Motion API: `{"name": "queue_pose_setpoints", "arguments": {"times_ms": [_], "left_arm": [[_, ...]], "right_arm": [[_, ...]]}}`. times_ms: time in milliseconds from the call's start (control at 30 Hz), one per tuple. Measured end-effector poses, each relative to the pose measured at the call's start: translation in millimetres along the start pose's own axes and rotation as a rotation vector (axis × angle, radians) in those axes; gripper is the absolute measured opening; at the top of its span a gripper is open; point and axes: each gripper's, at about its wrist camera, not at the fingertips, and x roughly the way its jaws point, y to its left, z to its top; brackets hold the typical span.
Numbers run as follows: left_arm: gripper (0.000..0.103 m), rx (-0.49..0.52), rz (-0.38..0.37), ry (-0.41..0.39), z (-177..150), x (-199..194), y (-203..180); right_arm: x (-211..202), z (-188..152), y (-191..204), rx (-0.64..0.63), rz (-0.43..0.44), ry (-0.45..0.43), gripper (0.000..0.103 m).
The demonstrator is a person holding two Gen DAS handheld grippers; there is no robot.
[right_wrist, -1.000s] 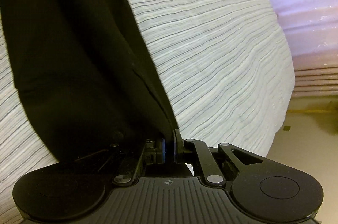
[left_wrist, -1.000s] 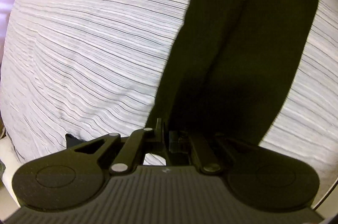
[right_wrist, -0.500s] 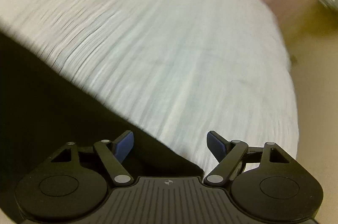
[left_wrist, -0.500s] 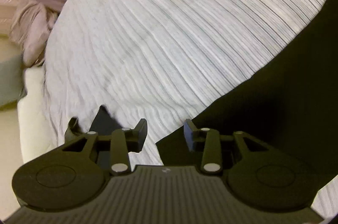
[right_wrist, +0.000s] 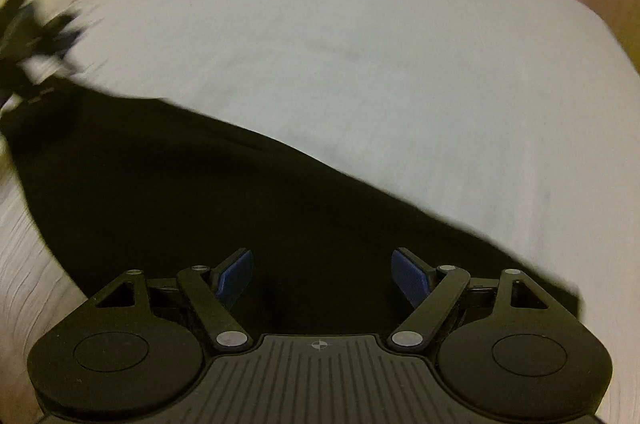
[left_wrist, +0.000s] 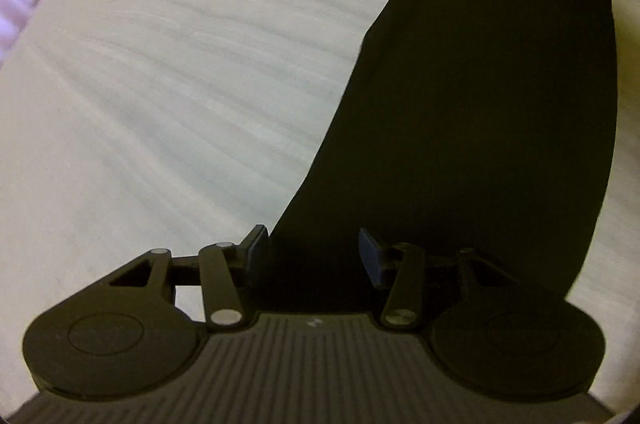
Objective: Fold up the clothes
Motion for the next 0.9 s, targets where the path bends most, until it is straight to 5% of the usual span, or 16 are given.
{"name": "queue_pose_setpoints", "arguments": {"times_ms": [133,233,267,367,400,467,600,767,800,833,900], "left_arm": [[0.04,-0.06,-0.079,0.027,16,30,12],[0.02,-0.105,-0.11,0.049,16,40,20],[0.011,-0.112,-0.102,0.045,14,37,21],[0.002,-0.126,-0.101,0.022,7,25,23],[0.001,-0.114,-0.099,0.01,6,19,22],[0.001,-0.102,-0.076,-0.03,2,3,18],[0.001,-0.198,-0.06,-0.107,-3,-12,32],[0.005,-0.306,-0.076,-0.037,3,33,43],[0.007,-0.318,-0.069,-0.018,5,39,42],[0.008,-0.31,-0.057,-0.015,5,39,39],[0.012,-0.29,-0.019,-0.011,4,36,33]], "right_arm": [[45,39,24,-0.177,0.051,0.005,0.078],[78,59,32,-0.302,0.066,0.057,0.045],[89,64,36,-0.343,0.071,0.079,0.045],[106,62,43,-0.423,0.078,0.149,0.031],[110,59,43,-0.437,0.067,0.168,0.01],[107,55,41,-0.43,0.053,0.179,0.004],[90,68,37,-0.397,0.011,0.104,0.003],[129,78,27,-0.341,-0.021,0.109,0.005],[135,76,23,-0.297,-0.037,0.103,0.014],[137,73,19,-0.247,-0.058,0.092,0.039],[122,61,10,-0.12,-0.099,0.033,0.053]]}}
